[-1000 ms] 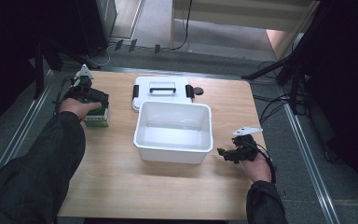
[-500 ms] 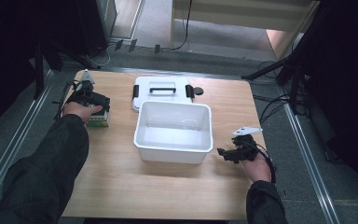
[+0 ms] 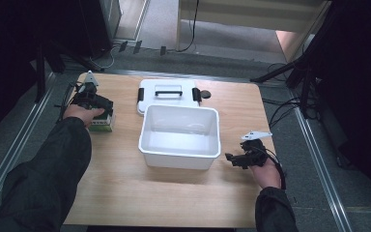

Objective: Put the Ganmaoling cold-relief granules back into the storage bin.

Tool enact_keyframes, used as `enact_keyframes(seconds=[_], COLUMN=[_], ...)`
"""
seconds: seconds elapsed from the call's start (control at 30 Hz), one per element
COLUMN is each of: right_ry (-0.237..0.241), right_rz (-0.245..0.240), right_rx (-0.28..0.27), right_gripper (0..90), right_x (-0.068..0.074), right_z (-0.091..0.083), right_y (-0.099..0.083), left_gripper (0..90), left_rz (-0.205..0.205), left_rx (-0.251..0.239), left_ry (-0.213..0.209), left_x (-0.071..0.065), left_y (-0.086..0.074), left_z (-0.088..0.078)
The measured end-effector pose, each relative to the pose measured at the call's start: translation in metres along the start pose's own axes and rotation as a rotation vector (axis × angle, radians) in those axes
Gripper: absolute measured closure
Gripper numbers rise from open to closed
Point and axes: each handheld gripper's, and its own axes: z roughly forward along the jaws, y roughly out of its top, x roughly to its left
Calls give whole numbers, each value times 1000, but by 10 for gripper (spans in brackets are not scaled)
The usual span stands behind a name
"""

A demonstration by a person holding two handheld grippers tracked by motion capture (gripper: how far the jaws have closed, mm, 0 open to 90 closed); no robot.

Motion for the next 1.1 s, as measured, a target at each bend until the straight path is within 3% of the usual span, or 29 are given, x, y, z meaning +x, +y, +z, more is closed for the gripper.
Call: enact_keyframes(seconds=[0.2,0.23,0.5,0.57,0.87,1.1], right_ry=[0,-1,4,3,8,13], right_rz=[2,0,-5,-4,-18,-20], right_rx=[3,1,-1,3,5,6], right_gripper=[201,201,201,201,201,201], right_x=[0,0,0,1,2,2], right_z=[0,0,1,1,4,6], right_y=[0,0,1,1,4,6], left_gripper=[58,58,60,61,61,61], left_rz=[0,-7,9,17,24,40], left_rx=[-7,-9,-7,-14,-9,-9], left_ry=[7,-10,-14,-33,-34,-37], left_x=[1,2,-1,-2,-15,-34], left_y=[1,1,1,0,3,4], left_z=[-10,-15,-31,-35,-57,-78])
